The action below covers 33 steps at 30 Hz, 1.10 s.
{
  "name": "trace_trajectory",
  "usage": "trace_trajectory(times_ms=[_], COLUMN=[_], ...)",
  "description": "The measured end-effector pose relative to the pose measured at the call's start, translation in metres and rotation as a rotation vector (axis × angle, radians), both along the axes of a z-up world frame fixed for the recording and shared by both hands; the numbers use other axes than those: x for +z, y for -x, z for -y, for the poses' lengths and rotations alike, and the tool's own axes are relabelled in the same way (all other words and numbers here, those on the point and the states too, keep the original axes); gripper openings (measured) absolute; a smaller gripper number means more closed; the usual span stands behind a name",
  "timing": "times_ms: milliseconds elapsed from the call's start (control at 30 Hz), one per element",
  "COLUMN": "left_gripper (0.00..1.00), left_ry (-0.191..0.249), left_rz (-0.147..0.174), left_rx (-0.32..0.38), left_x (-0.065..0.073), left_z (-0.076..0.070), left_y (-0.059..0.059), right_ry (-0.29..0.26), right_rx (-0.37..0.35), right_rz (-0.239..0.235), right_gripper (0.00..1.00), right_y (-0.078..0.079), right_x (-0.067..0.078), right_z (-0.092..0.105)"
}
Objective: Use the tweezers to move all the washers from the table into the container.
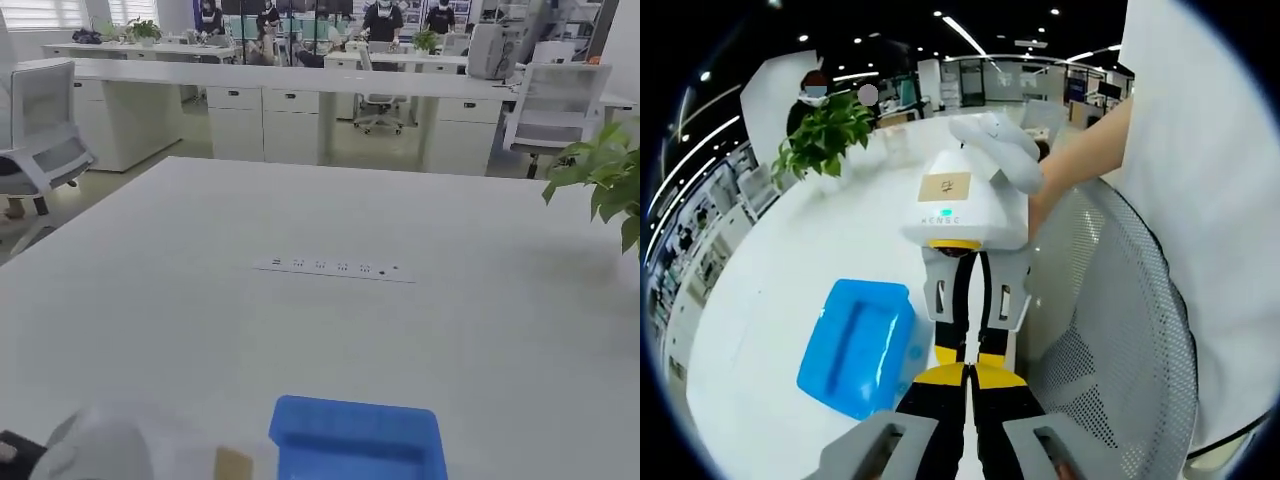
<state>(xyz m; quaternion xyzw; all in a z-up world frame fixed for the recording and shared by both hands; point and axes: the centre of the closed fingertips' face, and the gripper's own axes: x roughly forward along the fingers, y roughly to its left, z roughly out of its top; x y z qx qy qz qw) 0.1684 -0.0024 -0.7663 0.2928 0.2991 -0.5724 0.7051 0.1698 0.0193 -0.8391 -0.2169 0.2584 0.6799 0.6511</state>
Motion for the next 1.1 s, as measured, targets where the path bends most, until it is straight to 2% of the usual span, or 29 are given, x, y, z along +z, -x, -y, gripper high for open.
trace_trajectory(times_ms=[167, 400, 533, 833, 900, 967, 1033, 1100], left_gripper=[0.0, 0.0, 0.0, 0.0, 0.0, 0.0, 0.0, 0.0], left_ry=[-0.027, -0.05, -0.038, -0.067, -0.078, -0.066, -0.076, -0.085], left_rz=[0.013, 0.029, 0.005, -0.01, -0.024, -0.038, -0.045, -0.057], left_rx=[-0.001, -0.006, -0.014, -0.068, -0.075, -0.078, -0.09, -0.102], left_x=[0.0, -0.002, -0.003, -0.002, -0.004, -0.003, -0.003, -0.003], left_z=[-0.006, -0.009, -0.007, -0.006, -0.006, -0.005, -0.004, -0.003], left_y=[-0.004, -0.012, -0.014, -0.013, -0.012, -0.013, -0.014, -0.015], right_ry=[-0.018, -0.025, -0.017, -0.011, -0.005, 0.012, 0.017, -0.003], right_rx=[-0.009, -0.033, -0.033, -0.037, -0.032, -0.03, -0.025, -0.024], right_rz=[0.023, 0.017, 0.006, 0.007, 0.001, 0.007, 0.02, 0.02], right_gripper=[0.07, 0.07, 0.07, 0.07, 0.06, 0.07, 0.07, 0.08], right_y=[-0.006, -0.014, -0.014, -0.011, -0.01, -0.01, -0.01, -0.01], right_x=[0.001, 0.0, -0.002, -0.001, -0.004, -0.005, -0.003, 0.004], right_z=[-0.009, -0.015, -0.014, -0.01, -0.011, -0.01, -0.01, -0.012])
